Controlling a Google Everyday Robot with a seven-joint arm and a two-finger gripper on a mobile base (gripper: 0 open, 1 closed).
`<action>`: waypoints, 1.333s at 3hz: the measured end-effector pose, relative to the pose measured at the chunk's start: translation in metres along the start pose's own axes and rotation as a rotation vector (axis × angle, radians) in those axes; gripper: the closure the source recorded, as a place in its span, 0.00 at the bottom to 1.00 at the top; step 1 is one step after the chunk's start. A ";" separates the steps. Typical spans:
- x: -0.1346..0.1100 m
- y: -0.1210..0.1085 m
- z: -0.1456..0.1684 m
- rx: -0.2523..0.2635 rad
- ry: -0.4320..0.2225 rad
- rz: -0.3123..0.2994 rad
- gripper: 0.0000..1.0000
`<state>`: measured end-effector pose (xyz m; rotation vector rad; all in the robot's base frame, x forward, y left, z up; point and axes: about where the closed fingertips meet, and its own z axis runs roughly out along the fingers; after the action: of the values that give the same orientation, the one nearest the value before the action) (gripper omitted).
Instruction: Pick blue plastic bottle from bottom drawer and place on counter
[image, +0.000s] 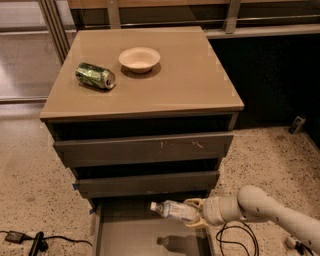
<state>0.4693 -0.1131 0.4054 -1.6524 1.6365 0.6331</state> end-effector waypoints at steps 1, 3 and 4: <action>-0.048 -0.026 -0.041 0.077 0.152 -0.030 1.00; -0.072 -0.018 -0.058 0.106 0.175 -0.080 1.00; -0.104 -0.004 -0.080 0.144 0.204 -0.156 1.00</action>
Offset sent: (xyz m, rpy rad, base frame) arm 0.0076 0.0015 0.0397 -0.1114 -0.0339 -0.0419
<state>0.4539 -0.1091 0.5358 -1.7626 1.6319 0.2693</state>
